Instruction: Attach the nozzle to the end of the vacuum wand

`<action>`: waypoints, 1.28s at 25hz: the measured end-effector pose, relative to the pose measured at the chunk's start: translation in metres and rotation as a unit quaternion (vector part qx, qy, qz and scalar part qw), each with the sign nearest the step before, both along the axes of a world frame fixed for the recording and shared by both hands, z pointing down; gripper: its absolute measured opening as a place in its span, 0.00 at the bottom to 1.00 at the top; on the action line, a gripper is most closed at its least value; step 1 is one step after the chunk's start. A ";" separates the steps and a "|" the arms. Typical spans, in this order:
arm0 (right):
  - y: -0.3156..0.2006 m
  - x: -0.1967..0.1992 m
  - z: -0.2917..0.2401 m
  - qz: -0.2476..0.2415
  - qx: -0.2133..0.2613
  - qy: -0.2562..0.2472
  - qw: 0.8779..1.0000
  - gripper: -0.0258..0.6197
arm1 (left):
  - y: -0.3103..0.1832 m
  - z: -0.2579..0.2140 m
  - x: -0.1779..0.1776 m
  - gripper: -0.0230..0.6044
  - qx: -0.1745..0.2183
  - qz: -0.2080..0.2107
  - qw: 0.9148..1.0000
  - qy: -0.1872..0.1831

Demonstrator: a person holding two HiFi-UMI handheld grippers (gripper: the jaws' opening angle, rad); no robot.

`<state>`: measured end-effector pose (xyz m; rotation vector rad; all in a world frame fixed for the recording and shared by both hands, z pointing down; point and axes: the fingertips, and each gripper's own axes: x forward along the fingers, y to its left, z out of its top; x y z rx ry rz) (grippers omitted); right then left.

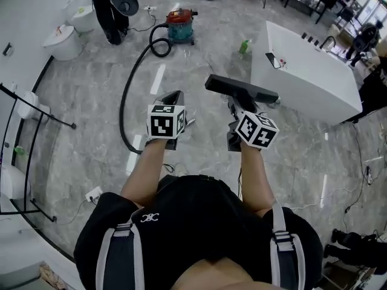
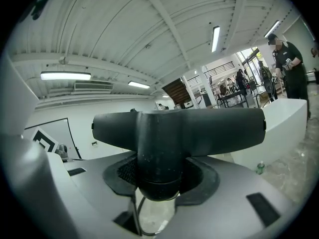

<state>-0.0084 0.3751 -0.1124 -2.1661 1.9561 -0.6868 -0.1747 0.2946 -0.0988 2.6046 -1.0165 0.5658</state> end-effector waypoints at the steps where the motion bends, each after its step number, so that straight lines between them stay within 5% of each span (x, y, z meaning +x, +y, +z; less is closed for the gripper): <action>1: -0.017 -0.004 0.000 0.000 -0.001 0.000 1.000 0.31 | -0.017 0.000 -0.004 0.05 -0.002 0.000 1.000 0.001; 6: -0.086 -0.020 0.005 0.008 0.001 -0.015 1.000 0.31 | -0.085 0.016 -0.023 0.05 -0.022 0.007 1.000 0.000; 21: -0.193 -0.013 0.044 0.003 -0.021 -0.038 0.999 0.31 | -0.184 0.060 -0.024 0.05 -0.048 0.006 0.999 -0.023; 32: -0.319 0.046 0.041 -0.080 -0.004 -0.064 0.995 0.31 | -0.275 0.075 0.034 0.05 -0.027 -0.032 0.996 -0.078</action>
